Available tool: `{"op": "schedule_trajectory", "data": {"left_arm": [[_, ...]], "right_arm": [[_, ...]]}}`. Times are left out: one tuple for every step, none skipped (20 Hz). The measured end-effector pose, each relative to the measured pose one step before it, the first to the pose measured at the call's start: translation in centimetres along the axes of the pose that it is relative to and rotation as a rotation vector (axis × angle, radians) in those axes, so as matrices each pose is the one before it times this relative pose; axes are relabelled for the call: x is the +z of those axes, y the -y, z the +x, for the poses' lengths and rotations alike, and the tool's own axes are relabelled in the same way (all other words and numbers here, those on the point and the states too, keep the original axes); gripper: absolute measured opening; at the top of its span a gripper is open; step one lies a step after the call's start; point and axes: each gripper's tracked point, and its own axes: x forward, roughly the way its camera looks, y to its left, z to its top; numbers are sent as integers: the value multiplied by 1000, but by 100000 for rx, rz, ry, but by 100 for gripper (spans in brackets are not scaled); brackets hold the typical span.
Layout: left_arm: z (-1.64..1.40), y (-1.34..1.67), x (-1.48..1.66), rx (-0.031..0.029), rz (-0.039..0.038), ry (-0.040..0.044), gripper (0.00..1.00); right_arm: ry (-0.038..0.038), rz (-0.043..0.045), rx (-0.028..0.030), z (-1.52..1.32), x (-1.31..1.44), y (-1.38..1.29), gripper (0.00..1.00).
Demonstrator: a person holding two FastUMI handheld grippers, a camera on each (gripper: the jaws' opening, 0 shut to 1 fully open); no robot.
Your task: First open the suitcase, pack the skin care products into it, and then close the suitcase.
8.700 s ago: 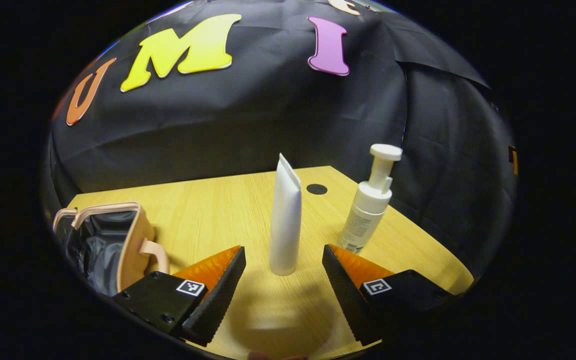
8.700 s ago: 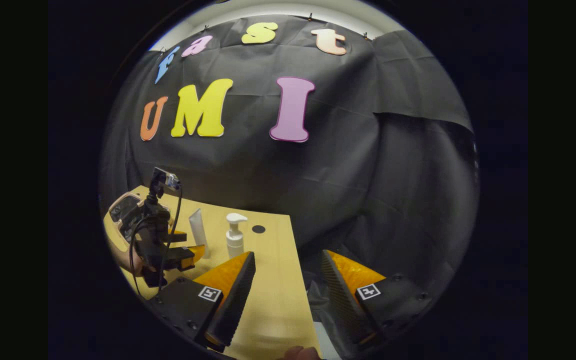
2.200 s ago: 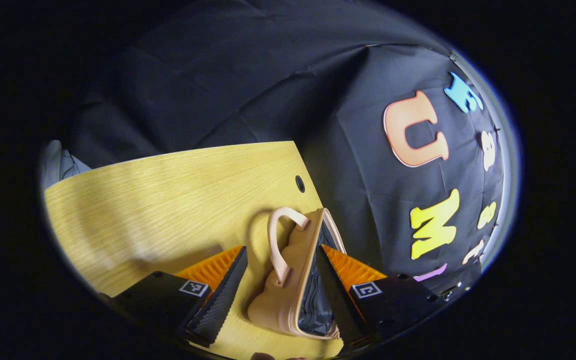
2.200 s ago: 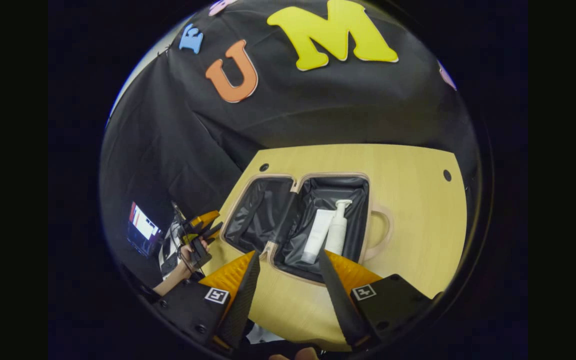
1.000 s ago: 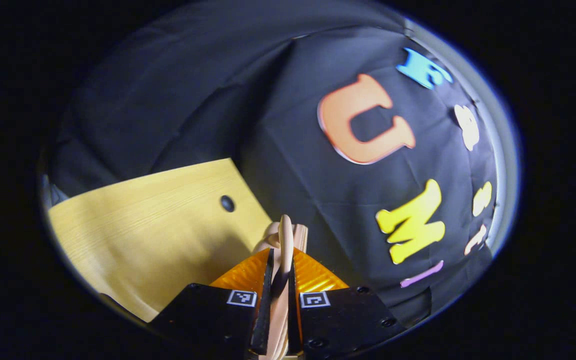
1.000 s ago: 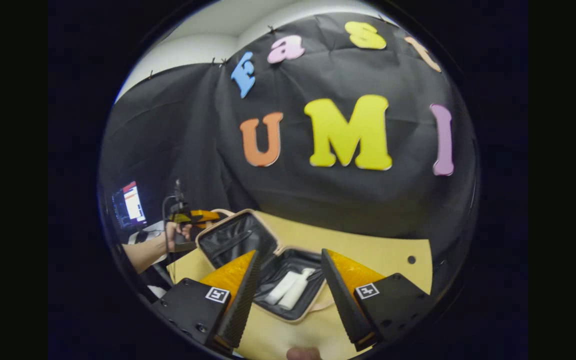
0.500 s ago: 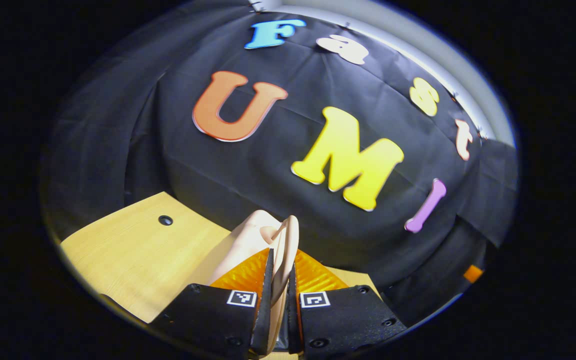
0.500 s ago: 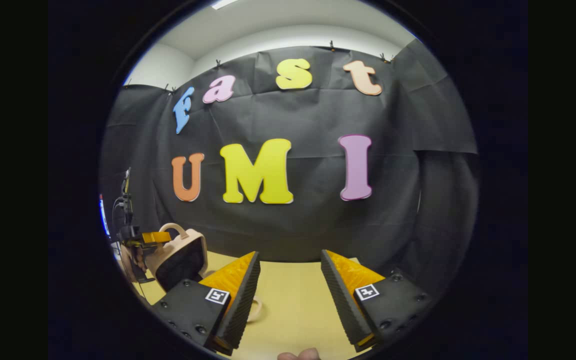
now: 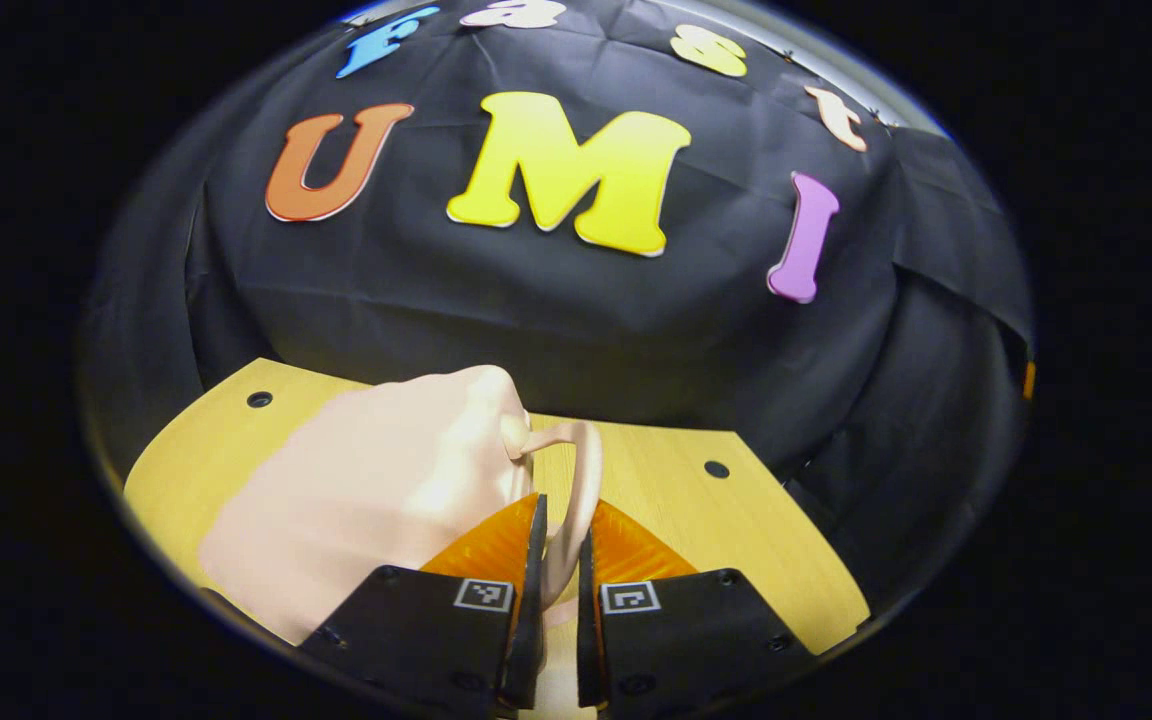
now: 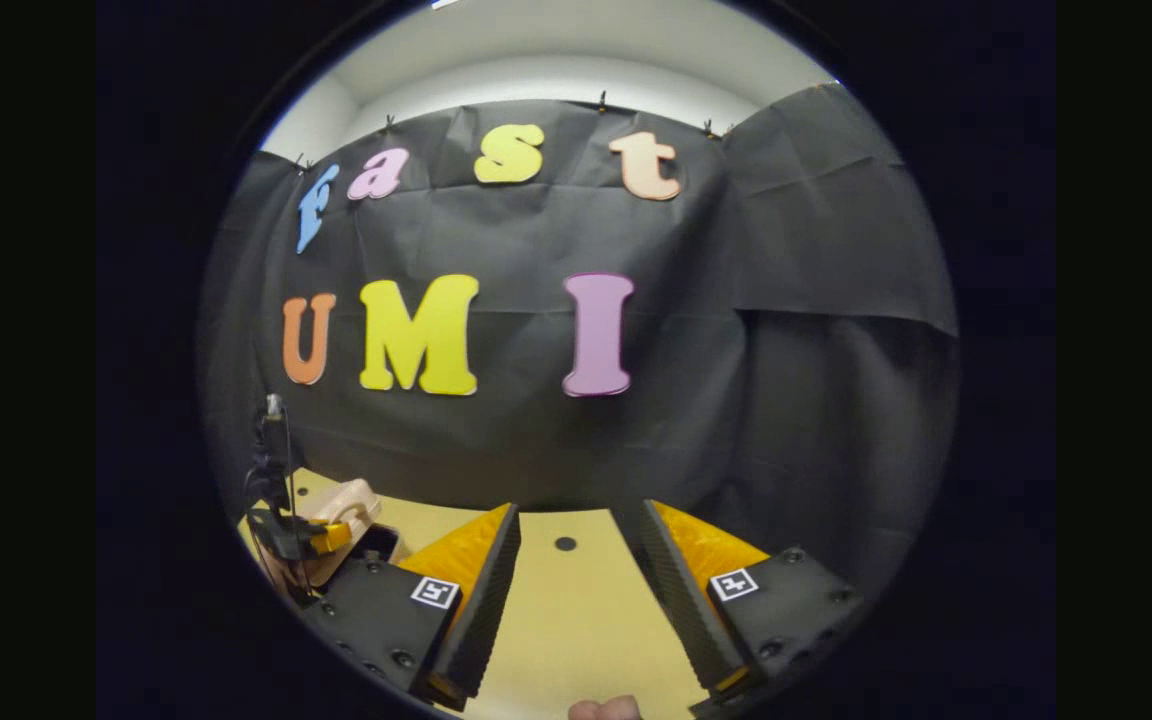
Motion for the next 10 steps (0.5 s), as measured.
{"op": "schedule_trajectory", "data": {"left_arm": [[326,193,-1084,1158,1782,-1879,18],[429,487,-1198,939,1807,-1760,18],[423,333,-1023,769,2554,-1721,18],[410,291,-807,1183,2771,-1466,18],[708,170,-723,1547,2351,-1665,18],[330,211,-710,1032,1621,-1326,18],[303,312,-773,1246,1210,-2015,18],[382,72,-774,1397,1292,-2868,18],[426,216,-773,566,805,-3071,18],[284,242,-74,801,2011,-211,32]], "right_arm": [[-1025,132,-1549,-144,-253,931,72],[-1667,822,-1161,-40,-617,923,67],[-1962,972,-785,-43,-613,660,67],[-1339,709,-758,83,-527,551,72],[-989,407,246,14,-364,215,72],[-666,-49,138,136,-288,72,73],[-420,-239,287,-9,-190,179,73],[-127,151,348,217,-121,65,72],[-194,816,773,78,-88,-4,73],[-38,1178,897,188,-47,-162,73]]}}
